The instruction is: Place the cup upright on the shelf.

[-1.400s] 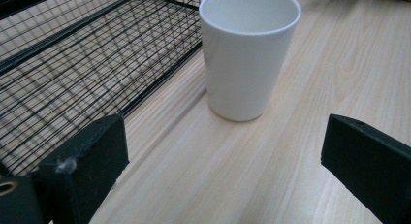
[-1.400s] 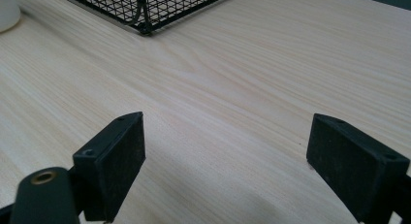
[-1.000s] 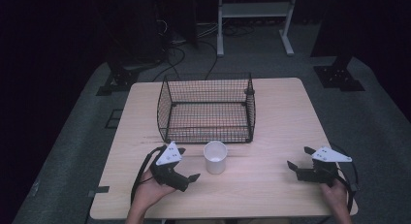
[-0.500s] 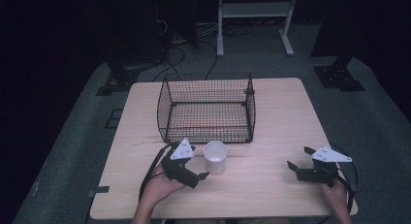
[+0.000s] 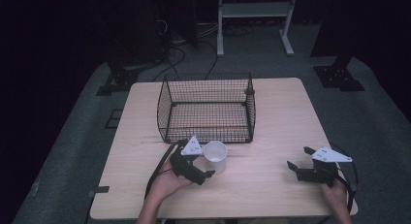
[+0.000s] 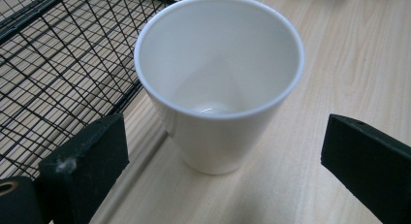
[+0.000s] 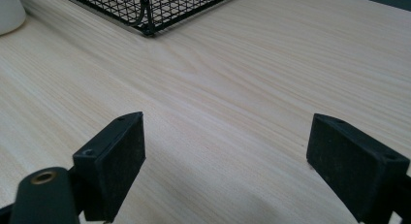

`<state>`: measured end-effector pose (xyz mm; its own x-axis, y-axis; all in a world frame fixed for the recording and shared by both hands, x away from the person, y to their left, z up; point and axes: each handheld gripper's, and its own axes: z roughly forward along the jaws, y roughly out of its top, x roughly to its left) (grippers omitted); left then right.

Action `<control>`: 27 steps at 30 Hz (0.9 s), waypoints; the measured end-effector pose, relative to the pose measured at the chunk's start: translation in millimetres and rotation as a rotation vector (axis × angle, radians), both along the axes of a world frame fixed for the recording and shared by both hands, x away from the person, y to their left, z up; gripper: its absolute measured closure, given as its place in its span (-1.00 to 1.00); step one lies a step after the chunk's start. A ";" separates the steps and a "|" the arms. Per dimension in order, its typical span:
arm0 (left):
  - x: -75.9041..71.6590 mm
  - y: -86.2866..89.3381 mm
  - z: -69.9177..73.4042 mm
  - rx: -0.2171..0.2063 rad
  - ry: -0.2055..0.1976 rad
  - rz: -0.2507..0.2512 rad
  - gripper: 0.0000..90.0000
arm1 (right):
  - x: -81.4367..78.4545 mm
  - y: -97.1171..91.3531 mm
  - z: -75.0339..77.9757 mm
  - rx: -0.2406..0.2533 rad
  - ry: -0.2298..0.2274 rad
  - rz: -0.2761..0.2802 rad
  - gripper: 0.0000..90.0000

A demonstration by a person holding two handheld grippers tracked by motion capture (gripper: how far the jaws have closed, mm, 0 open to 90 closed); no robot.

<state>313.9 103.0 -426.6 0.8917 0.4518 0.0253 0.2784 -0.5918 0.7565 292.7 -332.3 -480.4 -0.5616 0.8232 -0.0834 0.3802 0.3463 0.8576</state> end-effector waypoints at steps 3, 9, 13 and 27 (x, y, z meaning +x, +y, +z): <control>4.0 -5.6 -2.2 0.002 0.008 -0.001 -0.95 | 0.0 0.0 0.0 0.000 0.000 0.000 -0.71; 9.6 -13.2 -4.1 0.013 0.020 -0.001 -0.95 | 0.0 0.0 0.0 0.000 0.001 0.000 -0.71; 12.5 -17.9 -3.7 0.017 0.028 -0.003 -0.95 | -0.1 0.1 0.0 0.000 0.001 0.000 -0.71; 21.5 -26.7 -8.9 0.048 0.056 0.013 -0.86 | -0.2 0.1 0.0 0.000 0.001 0.003 -0.71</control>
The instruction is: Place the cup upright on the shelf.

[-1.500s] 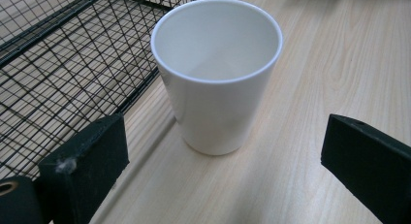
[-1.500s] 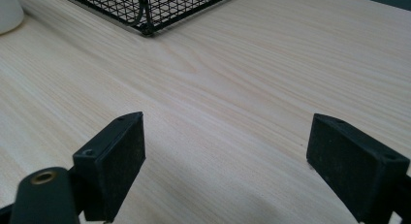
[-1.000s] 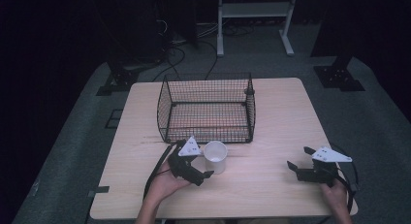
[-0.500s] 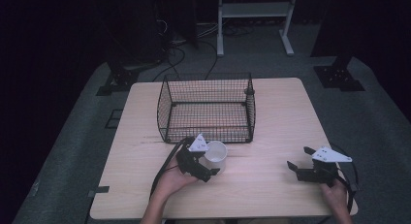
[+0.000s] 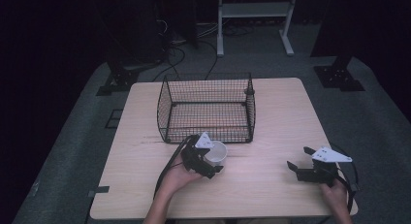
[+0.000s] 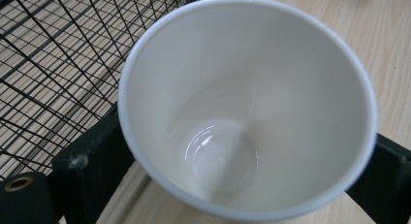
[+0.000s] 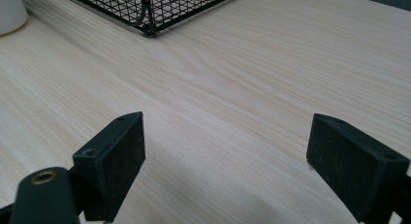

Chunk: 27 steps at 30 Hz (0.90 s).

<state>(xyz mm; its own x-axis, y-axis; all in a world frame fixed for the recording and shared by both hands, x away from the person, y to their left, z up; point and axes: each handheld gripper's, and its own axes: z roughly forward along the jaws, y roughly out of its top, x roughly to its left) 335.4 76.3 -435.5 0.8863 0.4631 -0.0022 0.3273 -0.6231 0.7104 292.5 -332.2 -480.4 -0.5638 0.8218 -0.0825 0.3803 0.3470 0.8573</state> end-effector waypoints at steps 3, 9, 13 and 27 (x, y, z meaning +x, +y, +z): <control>1.4 -0.5 -1.4 0.010 0.008 -0.007 -0.79 | 0.0 -0.1 0.0 0.001 0.000 -0.001 -0.71; 1.2 -0.6 -1.0 0.000 0.009 -0.023 -0.54 | 0.1 -0.1 0.0 0.000 0.000 -0.001 -0.71; 1.1 -0.7 -0.5 0.003 0.012 -0.024 -0.53 | 0.0 0.0 0.0 0.000 0.000 0.000 -0.71; -4.2 4.4 20.4 -0.033 -0.010 -0.042 -0.52 | 0.1 -0.4 0.1 0.003 -0.001 -0.003 -0.71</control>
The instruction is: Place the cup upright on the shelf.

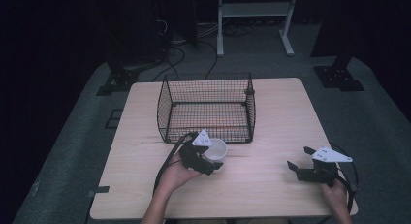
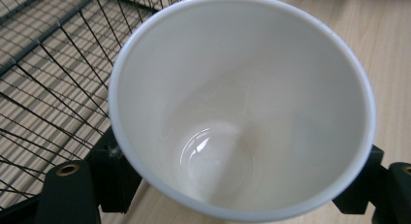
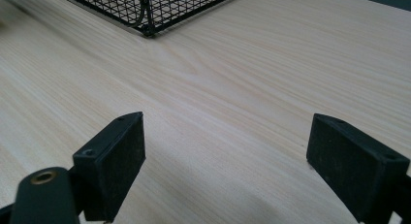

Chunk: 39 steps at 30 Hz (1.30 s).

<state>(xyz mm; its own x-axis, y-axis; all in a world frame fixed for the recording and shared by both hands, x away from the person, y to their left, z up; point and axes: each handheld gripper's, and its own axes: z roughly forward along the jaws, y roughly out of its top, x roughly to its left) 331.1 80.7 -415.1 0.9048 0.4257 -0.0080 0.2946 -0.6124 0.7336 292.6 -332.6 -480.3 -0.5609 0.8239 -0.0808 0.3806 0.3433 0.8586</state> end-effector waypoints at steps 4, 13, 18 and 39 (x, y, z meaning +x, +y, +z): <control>-2.0 2.7 9.9 0.000 -0.028 0.005 -0.52 | 0.0 0.0 0.0 0.002 0.001 -0.002 -0.71; -0.6 13.7 26.8 -0.027 -0.040 0.002 -0.52 | -0.1 -0.6 0.1 0.007 0.002 -0.003 -0.71; 4.3 21.3 32.7 -0.034 -0.038 0.010 -0.52 | -0.1 -1.4 0.1 0.013 -0.001 -0.002 -0.71; 29.0 38.7 77.9 -0.040 -0.055 0.033 -0.52 | -0.3 -3.4 0.5 0.034 -0.001 -0.007 -0.71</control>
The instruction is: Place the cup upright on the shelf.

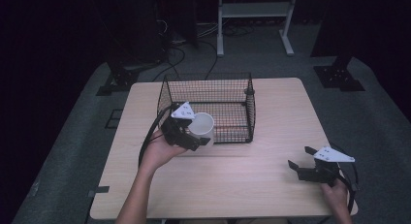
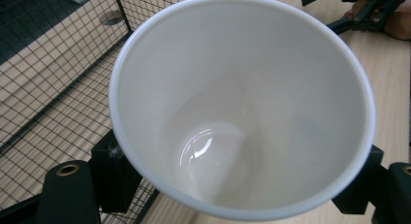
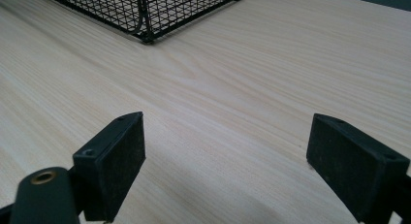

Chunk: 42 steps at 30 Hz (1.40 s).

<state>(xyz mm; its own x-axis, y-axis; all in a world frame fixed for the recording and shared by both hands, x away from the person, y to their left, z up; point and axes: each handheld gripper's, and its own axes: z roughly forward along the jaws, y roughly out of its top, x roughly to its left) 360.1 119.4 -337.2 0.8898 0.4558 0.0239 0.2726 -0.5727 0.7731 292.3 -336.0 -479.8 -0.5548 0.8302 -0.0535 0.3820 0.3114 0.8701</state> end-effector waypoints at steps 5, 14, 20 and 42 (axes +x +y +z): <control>7.6 -0.5 6.1 0.012 -0.001 0.000 -0.52 | 0.1 -0.2 0.0 0.003 0.003 -0.002 -0.71; 26.8 -3.4 19.0 0.024 0.005 -0.010 -0.52 | 0.0 -0.8 0.1 0.008 -0.002 -0.003 -0.71; 36.3 -5.2 26.6 0.029 0.004 -0.018 -0.52 | 0.0 -1.1 0.1 0.010 -0.003 -0.002 -0.71; 72.8 -11.0 37.1 0.039 0.029 0.007 -0.52 | 0.4 -2.5 0.3 0.023 -0.004 -0.013 -0.71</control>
<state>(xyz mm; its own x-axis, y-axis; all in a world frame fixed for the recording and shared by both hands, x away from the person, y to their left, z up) 432.9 108.4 -300.0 0.8872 0.4611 0.0158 0.2986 -0.6000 0.7422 292.7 -338.5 -479.6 -0.5434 0.8387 -0.0367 0.3824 0.2862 0.8786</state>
